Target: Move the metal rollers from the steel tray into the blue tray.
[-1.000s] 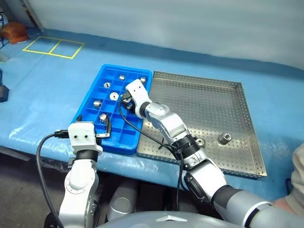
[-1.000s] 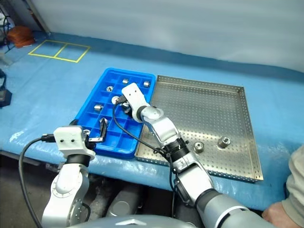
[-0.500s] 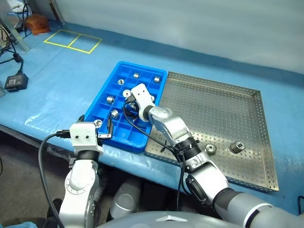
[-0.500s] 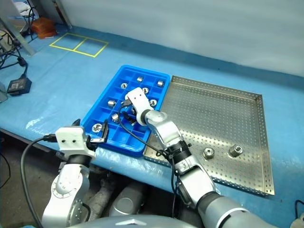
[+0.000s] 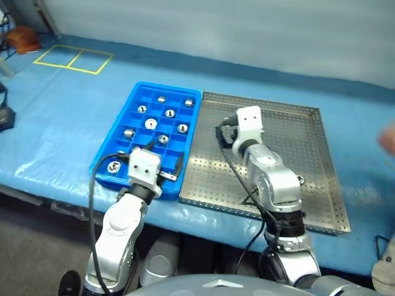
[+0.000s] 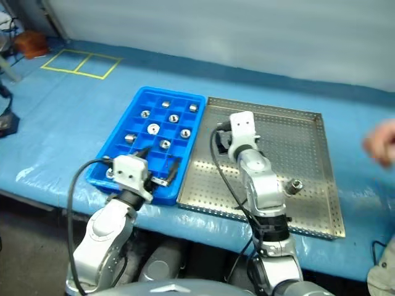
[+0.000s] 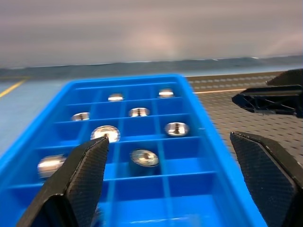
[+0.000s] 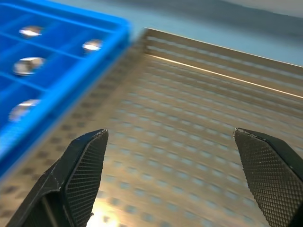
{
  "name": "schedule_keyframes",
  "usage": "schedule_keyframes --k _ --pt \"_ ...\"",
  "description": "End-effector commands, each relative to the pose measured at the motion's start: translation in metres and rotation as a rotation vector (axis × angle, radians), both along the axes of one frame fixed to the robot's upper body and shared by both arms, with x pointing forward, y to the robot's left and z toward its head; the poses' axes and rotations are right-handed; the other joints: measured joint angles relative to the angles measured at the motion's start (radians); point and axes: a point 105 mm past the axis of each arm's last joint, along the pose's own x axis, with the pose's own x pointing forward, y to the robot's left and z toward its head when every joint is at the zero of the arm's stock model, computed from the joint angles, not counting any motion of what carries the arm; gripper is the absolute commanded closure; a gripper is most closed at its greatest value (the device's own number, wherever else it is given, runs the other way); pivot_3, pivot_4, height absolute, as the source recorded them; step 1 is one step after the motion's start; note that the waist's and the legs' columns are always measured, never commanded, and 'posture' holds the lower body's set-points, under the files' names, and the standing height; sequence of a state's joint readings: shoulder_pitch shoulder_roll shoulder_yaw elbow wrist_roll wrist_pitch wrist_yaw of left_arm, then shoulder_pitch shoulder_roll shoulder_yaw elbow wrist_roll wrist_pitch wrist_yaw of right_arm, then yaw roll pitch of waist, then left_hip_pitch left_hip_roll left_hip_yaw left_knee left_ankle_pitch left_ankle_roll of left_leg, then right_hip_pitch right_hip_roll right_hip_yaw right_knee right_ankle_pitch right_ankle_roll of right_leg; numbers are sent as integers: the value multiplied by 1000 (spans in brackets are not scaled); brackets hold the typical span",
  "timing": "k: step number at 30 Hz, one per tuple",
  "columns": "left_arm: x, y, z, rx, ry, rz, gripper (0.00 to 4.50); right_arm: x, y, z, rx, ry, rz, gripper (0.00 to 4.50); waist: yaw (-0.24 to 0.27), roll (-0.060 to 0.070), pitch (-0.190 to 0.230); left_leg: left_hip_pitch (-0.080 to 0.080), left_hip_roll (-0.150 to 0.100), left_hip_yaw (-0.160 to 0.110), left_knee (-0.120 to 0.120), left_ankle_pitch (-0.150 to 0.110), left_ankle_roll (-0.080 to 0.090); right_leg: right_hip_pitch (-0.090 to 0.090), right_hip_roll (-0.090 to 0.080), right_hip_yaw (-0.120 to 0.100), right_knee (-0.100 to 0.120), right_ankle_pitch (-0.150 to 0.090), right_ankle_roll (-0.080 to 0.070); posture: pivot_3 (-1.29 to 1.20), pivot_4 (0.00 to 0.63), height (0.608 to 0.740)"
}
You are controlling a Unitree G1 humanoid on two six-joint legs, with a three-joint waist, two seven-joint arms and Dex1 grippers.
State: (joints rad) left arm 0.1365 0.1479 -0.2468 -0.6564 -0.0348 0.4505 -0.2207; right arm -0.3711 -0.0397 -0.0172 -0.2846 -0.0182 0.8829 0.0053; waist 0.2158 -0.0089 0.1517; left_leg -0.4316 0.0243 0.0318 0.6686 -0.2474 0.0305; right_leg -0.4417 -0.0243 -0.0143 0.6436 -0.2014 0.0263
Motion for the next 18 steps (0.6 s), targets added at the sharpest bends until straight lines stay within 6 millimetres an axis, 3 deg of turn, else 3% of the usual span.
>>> schedule_keyframes --k 1,7,14,18 --pt "-8 -26 5 -27 -3 -163 0 -12 -35 6 -14 -41 -188 29 -58 1 0 1 1 0 0 0 0 1 0 1 0 0 0 100 150 740" --pt "-11 -44 3 -20 1 -267 0 -28 -53 -13 -7 16 -280 29 -191 2 -1 5 1 -2 0 0 0 2 1 4 2 0 0 53 150 740" --pt "-10 -48 1 -17 8 -283 0 -36 -44 -35 67 89 -262 29 -218 2 -1 20 4 -1 -2 0 0 14 4 7 4 -5 -1 50 150 740" --pt "-10 -46 0 -15 10 -276 0 -38 -40 -47 82 131 -259 29 -220 2 -1 20 5 0 -2 1 1 13 3 10 5 -6 -3 63 150 740"
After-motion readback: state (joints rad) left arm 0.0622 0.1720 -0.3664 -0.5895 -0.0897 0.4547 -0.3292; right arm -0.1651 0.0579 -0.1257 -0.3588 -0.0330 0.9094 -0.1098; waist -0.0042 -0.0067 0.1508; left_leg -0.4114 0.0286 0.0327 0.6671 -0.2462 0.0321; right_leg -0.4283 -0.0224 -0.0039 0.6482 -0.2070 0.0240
